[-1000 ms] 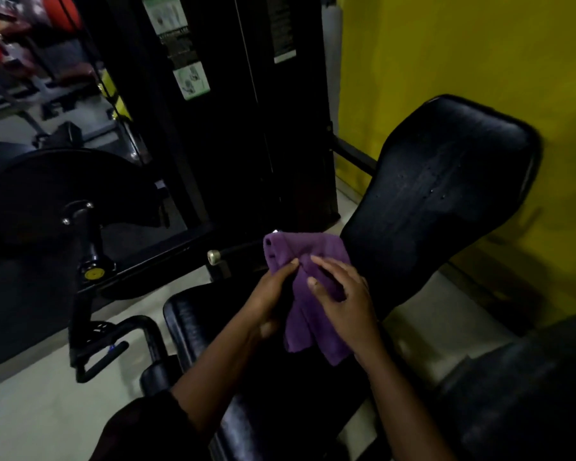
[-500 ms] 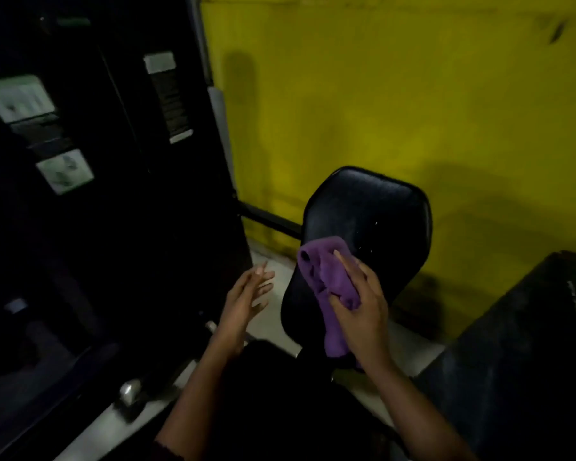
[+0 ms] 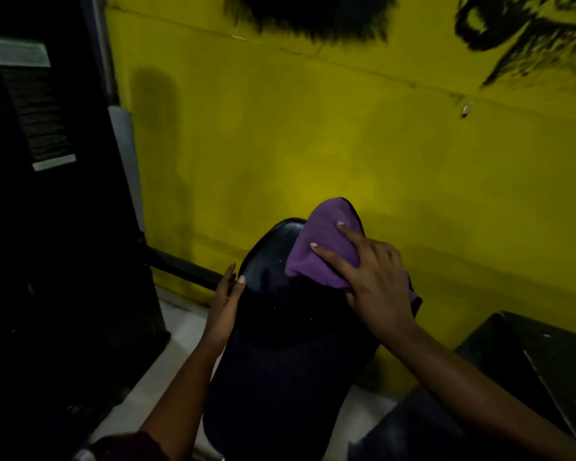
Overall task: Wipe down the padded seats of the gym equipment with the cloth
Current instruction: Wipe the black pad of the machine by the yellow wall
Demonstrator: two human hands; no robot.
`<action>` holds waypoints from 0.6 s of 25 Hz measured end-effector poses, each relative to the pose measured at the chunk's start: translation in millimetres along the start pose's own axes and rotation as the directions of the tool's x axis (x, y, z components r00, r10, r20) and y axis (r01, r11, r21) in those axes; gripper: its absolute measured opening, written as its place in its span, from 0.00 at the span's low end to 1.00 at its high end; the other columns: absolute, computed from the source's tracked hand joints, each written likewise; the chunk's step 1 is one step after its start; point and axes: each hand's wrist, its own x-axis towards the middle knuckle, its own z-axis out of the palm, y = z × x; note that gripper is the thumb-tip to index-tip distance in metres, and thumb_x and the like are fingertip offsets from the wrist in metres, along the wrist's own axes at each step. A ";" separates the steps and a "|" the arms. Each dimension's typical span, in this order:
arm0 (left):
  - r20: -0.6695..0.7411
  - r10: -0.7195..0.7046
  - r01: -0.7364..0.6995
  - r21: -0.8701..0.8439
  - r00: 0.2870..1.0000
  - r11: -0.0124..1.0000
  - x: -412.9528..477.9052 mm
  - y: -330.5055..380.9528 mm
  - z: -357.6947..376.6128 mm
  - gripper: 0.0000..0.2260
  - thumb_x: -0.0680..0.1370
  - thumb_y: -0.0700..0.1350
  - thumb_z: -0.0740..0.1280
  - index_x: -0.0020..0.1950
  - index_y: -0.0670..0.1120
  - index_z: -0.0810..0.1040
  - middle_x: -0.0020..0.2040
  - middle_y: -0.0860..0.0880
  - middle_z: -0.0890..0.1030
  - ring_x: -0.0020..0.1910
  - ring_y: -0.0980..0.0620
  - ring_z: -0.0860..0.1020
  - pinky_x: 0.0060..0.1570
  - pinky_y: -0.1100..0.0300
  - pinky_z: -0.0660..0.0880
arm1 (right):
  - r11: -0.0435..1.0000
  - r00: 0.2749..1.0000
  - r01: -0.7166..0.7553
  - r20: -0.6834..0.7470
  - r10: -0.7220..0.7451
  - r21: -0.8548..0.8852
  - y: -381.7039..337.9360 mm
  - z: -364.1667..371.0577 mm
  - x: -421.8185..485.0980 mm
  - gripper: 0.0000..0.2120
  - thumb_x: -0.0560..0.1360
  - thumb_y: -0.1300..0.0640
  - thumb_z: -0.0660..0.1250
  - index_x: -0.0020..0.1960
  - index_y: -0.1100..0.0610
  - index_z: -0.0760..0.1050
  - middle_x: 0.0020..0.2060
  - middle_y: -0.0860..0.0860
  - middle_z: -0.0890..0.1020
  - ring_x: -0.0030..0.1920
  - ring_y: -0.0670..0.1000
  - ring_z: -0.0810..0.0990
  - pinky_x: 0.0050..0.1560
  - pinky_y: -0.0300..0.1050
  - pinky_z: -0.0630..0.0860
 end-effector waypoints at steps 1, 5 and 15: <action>0.005 0.018 -0.018 0.001 1.000 1.000 11.3 -7.0 4.2 0.23 0.79 0.56 0.56 0.74 0.56 0.59 0.75 0.53 0.61 0.74 0.53 0.61 0.65 0.60 0.62 | 0.997 0.998 0.059 0.034 -0.057 -0.059 2.3 13.8 8.1 0.30 0.67 0.56 0.63 0.68 0.44 0.66 0.68 0.57 0.71 0.57 0.56 0.68 0.55 0.50 0.62; 0.009 0.122 -0.122 -0.038 0.992 0.992 25.8 -34.9 14.8 0.36 0.69 0.72 0.57 0.74 0.59 0.56 0.75 0.59 0.60 0.72 0.62 0.63 0.68 0.63 0.63 | 0.972 0.962 0.192 0.220 -0.159 -0.135 3.4 60.9 8.9 0.33 0.69 0.37 0.58 0.72 0.46 0.61 0.73 0.57 0.64 0.71 0.59 0.62 0.67 0.59 0.54; 0.050 0.186 -0.176 -0.153 0.981 0.972 20.3 -50.7 10.5 0.39 0.69 0.72 0.59 0.75 0.55 0.59 0.75 0.57 0.63 0.72 0.61 0.63 0.69 0.60 0.62 | 0.972 0.970 0.162 0.208 -0.125 -0.169 -19.2 99.4 19.0 0.42 0.66 0.29 0.58 0.75 0.43 0.51 0.76 0.58 0.51 0.75 0.63 0.45 0.68 0.73 0.44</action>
